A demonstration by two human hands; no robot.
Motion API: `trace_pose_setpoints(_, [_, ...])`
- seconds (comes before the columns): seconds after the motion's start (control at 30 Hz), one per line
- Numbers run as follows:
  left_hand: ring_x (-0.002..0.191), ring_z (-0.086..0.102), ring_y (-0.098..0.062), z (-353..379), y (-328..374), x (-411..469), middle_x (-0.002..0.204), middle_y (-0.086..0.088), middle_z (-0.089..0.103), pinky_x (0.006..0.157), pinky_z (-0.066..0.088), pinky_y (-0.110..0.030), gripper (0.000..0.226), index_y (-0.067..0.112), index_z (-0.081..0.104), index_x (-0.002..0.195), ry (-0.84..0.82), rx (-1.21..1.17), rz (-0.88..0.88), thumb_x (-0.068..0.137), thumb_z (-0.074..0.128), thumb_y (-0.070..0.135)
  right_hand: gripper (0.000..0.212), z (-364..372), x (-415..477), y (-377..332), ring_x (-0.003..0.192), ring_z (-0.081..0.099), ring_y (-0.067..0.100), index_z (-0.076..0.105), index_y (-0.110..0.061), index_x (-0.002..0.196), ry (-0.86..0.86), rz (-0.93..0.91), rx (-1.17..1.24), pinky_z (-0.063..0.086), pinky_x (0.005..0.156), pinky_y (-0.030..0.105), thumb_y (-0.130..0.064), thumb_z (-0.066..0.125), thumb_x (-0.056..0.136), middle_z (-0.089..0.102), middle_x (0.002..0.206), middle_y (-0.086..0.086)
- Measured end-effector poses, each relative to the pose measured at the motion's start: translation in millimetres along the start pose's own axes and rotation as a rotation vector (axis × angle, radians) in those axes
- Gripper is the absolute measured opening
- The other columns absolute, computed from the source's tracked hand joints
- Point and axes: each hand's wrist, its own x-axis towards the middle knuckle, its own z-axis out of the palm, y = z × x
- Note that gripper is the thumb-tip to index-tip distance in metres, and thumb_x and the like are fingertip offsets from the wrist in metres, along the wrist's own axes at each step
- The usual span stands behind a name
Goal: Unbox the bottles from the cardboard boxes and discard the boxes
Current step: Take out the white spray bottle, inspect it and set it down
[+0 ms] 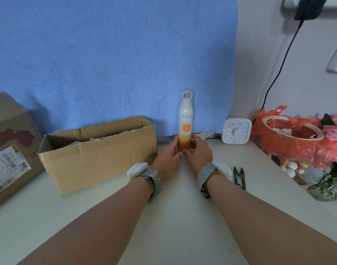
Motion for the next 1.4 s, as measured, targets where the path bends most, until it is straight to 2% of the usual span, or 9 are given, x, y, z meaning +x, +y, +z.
trace_pose_setpoints(0.2, [0.143, 0.034, -0.015, 0.8, -2.7, 3.9, 0.157, -0.002, 0.034, 0.104, 0.025, -0.016, 0.071, 0.017, 0.011, 0.157, -0.011, 0.009, -0.013, 0.099, 0.051, 0.014, 0.053, 1.2, 0.9, -0.3, 0.112, 0.062, 0.024, 0.053, -0.013, 0.129, 0.009, 0.034, -0.013, 0.047, 0.099, 0.035, -0.012, 0.072, 0.079, 0.066, 0.121, 0.006])
trace_pose_setpoints(0.37, [0.14, 0.038, -0.019, 1.1, -2.9, 6.9, 0.154, -0.005, 0.039, 0.107, 0.033, -0.025, 0.073, 0.02, 0.009, 0.157, -0.027, 0.014, -0.047, 0.099, 0.053, 0.017, 0.05, 0.1, 0.7, 0.1, 0.112, 0.063, 0.024, 0.053, -0.015, 0.128, -0.004, 0.053, -0.022, 0.048, 0.1, 0.036, -0.01, 0.07, 0.081, 0.066, 0.122, 0.004])
trace_pose_setpoints(0.53, [0.107, 0.049, -0.016, -0.6, 3.5, 3.5, 0.114, -0.007, 0.048, 0.093, 0.039, -0.029, 0.078, 0.017, 0.005, 0.158, -0.048, 0.052, -0.102, 0.098, 0.054, 0.016, 0.051, -1.7, 0.0, -3.6, 0.116, 0.06, 0.025, 0.051, -0.012, 0.13, -0.018, 0.078, -0.056, 0.046, 0.1, 0.033, -0.01, 0.069, 0.082, 0.063, 0.126, 0.007])
trace_pose_setpoints(0.67, [0.125, 0.051, -0.032, -5.9, 11.1, -14.1, 0.138, -0.022, 0.051, 0.095, 0.042, -0.03, 0.076, 0.014, 0.008, 0.157, -0.042, 0.123, -0.13, 0.097, 0.054, 0.014, 0.057, -11.4, -12.0, -7.6, 0.119, 0.057, 0.027, 0.044, -0.007, 0.137, -0.042, 0.101, -0.064, 0.043, 0.103, 0.033, -0.008, 0.065, 0.084, 0.056, 0.133, 0.01])
trace_pose_setpoints(0.77, [0.111, 0.056, -0.029, -12.3, 12.7, -37.4, 0.112, -0.015, 0.058, 0.083, 0.041, -0.025, 0.071, 0.014, 0.015, 0.157, -0.059, 0.156, -0.148, 0.097, 0.054, 0.013, 0.051, -22.3, -32.7, -7.7, 0.114, 0.058, 0.026, 0.047, -0.007, 0.13, -0.07, 0.055, -0.086, 0.044, 0.1, 0.034, -0.007, 0.066, 0.083, 0.057, 0.128, 0.01])
trace_pose_setpoints(0.9, [0.14, 0.039, -0.021, -21.3, 15.4, -76.6, 0.156, -0.009, 0.034, 0.11, 0.031, -0.024, 0.066, 0.014, 0.02, 0.156, -0.091, 0.208, -0.13, 0.098, 0.052, 0.013, 0.041, -37.6, -67.3, -9.4, 0.109, 0.06, 0.023, 0.055, -0.01, 0.121, -0.144, -0.025, -0.111, 0.045, 0.098, 0.032, -0.006, 0.065, 0.081, 0.06, 0.12, 0.009])
trace_pose_setpoints(1.1, [0.139, 0.041, -0.019, -41.4, 18.4, -128.4, 0.154, -0.007, 0.039, 0.111, 0.031, -0.024, 0.061, 0.012, 0.031, 0.152, -0.12, 0.189, -0.131, 0.097, 0.057, 0.011, 0.029, -48.6, -115.2, -21.9, 0.11, 0.057, 0.018, 0.066, -0.022, 0.109, -0.282, -0.105, -0.174, 0.046, 0.097, 0.032, -0.021, 0.07, 0.081, 0.057, 0.118, 0.003])
trace_pose_setpoints(1.23, [0.118, 0.057, -0.023, -68.9, 19.5, -154.4, 0.131, -0.007, 0.06, 0.1, 0.047, -0.032, 0.046, 0.017, 0.047, 0.139, 0.087, 0.161, -0.206, 0.095, 0.059, 0.015, 0.046, -44.3, -123.1, -37.9, 0.116, 0.056, 0.02, 0.057, -0.016, 0.125, -0.343, -0.026, -0.075, 0.046, 0.098, 0.032, -0.023, 0.073, 0.082, 0.057, 0.128, 0.004])
trace_pose_setpoints(1.4, [0.111, 0.058, -0.031, -113.6, 13.2, -165.0, 0.123, -0.011, 0.059, 0.091, 0.049, -0.037, 0.038, 0.011, 0.053, 0.125, 0.42, 0.235, -0.389, 0.09, 0.063, 0.021, 0.056, -30.2, -110.1, -70.4, 0.125, 0.05, 0.024, 0.052, -0.019, 0.132, -0.423, 0.001, 0.014, 0.045, 0.103, 0.038, -0.026, 0.075, 0.081, 0.051, 0.137, 0.009])
